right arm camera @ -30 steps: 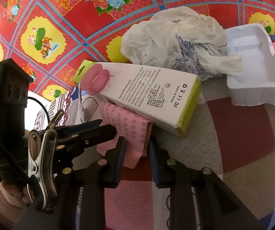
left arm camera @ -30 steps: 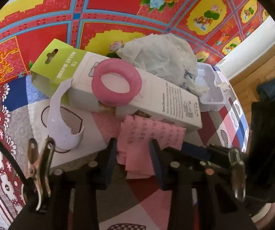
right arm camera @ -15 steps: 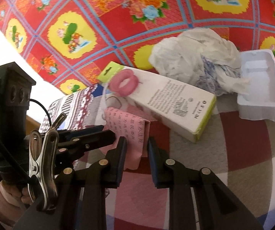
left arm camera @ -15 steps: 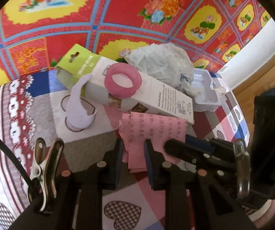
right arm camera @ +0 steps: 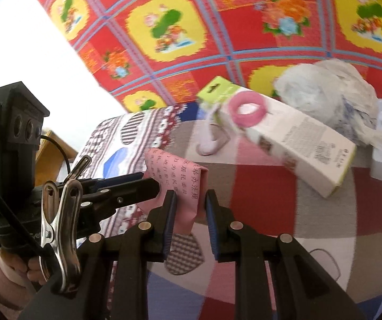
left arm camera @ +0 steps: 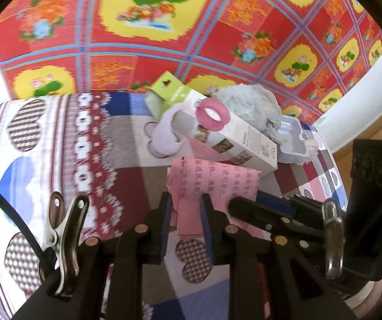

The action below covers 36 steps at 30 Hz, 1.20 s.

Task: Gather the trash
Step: 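Close both grippers on the pink printed cloth, then lift the pink cloth with both grippers and turn toward the red bucket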

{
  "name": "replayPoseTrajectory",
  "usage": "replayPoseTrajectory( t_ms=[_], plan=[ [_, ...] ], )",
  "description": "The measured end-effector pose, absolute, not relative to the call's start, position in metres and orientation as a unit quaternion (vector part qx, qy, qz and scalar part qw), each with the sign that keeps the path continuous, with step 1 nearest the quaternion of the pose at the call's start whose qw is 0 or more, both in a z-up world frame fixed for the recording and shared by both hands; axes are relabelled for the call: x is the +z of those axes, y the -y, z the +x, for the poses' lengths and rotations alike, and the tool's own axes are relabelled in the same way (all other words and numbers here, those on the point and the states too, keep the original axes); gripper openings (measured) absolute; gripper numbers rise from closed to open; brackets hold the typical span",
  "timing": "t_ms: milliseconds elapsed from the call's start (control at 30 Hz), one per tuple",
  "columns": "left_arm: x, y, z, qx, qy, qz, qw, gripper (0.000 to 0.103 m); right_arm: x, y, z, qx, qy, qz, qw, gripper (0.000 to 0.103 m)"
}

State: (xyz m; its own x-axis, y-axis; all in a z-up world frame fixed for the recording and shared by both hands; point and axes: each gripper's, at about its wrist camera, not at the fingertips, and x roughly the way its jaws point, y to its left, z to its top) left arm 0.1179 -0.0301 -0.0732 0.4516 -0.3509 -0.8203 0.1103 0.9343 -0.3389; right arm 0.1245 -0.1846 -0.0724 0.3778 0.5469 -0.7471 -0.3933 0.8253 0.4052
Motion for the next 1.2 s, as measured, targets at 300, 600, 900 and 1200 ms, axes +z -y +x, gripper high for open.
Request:
replayPoseTrajectory(
  t_ms=[300, 600, 900, 1200],
  plan=[
    [-0.053, -0.01, 0.083, -0.108, -0.487, -0.134, 0.856, 0.022, -0.058, 0.143, 0.102, 0.31, -0.468, 0.061, 0.825, 0.024],
    [-0.038, -0.054, 0.049, -0.085, -0.473, -0.144, 0.865, 0.022, -0.043, 0.091, 0.075, 0.332, -0.458, 0.048, 0.823, 0.024],
    [-0.025, -0.112, 0.009, -0.062, -0.46, -0.158, 0.872, 0.022, -0.032, 0.037, 0.047, 0.35, -0.453, 0.035, 0.82, 0.024],
    [-0.02, -0.162, -0.026, -0.044, -0.449, -0.167, 0.877, 0.022, -0.027, -0.014, 0.025, 0.364, -0.449, 0.019, 0.816, 0.024]
  ],
)
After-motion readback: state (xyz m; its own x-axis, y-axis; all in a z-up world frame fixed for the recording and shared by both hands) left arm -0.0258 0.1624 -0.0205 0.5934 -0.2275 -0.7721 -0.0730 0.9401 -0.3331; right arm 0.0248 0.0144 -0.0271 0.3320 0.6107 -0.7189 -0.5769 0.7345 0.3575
